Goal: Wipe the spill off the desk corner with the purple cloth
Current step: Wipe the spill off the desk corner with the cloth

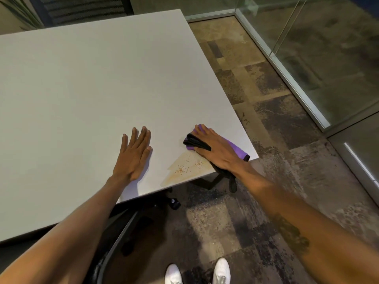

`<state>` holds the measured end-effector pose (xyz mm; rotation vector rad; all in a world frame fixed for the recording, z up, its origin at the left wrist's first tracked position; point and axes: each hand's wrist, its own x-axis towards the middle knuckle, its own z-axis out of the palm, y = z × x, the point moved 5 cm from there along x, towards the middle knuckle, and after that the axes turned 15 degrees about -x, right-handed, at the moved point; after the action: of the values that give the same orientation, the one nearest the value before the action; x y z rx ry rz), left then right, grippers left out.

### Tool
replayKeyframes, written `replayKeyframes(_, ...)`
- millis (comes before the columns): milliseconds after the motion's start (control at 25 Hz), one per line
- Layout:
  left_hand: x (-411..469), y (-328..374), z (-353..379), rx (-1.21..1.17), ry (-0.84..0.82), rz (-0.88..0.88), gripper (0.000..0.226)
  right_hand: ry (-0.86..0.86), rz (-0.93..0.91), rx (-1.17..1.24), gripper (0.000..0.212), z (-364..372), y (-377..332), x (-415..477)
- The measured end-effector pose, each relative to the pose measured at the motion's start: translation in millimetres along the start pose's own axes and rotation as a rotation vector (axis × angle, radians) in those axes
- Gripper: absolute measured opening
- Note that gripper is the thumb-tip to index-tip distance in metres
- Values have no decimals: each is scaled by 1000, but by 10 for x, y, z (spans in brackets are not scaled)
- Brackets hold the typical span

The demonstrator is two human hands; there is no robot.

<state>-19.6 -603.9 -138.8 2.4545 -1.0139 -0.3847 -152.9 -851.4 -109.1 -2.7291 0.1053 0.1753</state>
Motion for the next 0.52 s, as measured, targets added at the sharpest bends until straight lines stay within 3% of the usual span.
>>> replayKeyframes(200,-220,-25,-32,12,-62,20,62,29,-19,84,58,58,56,-347)
replayKeyframes(520,-261,-19,-45,55,-7,-22,57,141,326,181,58,-88,262,266)
